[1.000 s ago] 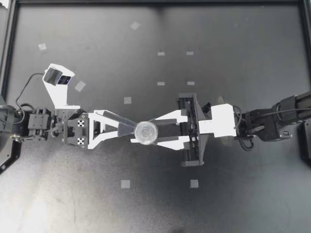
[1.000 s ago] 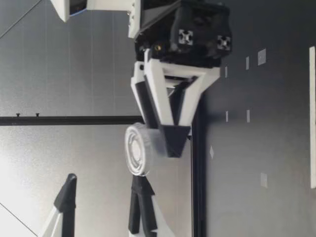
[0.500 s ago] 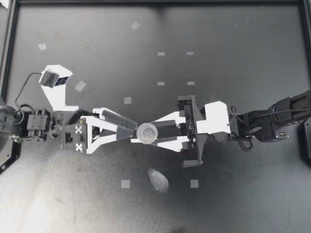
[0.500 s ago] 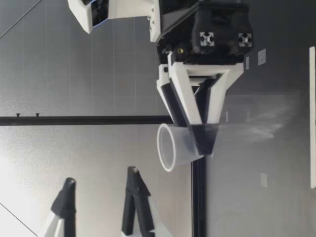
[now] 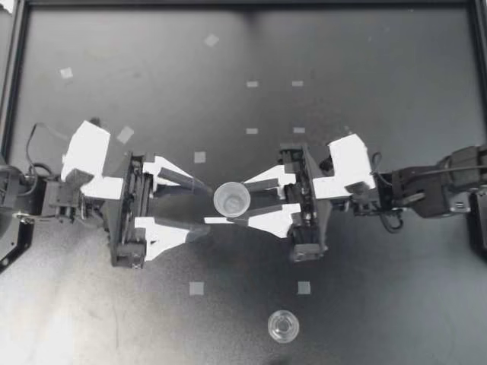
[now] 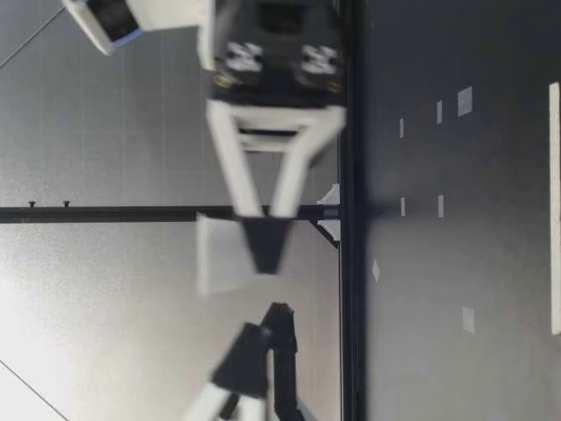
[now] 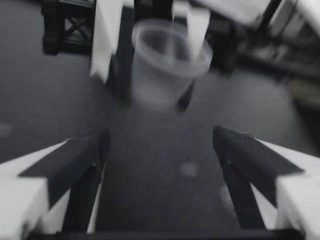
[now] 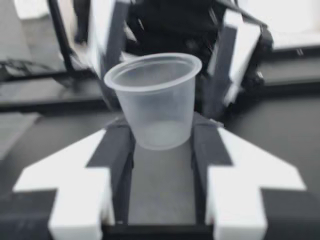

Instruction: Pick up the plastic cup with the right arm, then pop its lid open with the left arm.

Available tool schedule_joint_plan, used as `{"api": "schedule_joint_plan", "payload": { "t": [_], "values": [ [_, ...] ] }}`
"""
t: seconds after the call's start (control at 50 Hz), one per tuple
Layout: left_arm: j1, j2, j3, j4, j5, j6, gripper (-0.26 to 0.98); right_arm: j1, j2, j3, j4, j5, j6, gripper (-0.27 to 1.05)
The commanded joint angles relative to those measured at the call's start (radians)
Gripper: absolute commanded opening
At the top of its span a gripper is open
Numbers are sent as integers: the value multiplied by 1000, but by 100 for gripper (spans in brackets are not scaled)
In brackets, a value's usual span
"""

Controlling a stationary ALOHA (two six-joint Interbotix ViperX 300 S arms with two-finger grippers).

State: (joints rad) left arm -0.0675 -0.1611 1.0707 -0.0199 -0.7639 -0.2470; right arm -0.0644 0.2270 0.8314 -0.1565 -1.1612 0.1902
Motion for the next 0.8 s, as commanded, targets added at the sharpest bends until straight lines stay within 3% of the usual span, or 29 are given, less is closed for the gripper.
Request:
{"api": "schedule_joint_plan", "payload": {
  "t": [0.0,0.2,0.78],
  "values": [
    [-3,-18,-8,0,-5,66,73,12,-57,2,-8,-15,2,34],
    [-3,-14,-12,-3,-18,144,73,29,-49,9,-8,-18,5,34],
    [-3,-8,-15,-3,-17,146,73,32,-38,2,-8,-11,-2,34]
  ]
}}
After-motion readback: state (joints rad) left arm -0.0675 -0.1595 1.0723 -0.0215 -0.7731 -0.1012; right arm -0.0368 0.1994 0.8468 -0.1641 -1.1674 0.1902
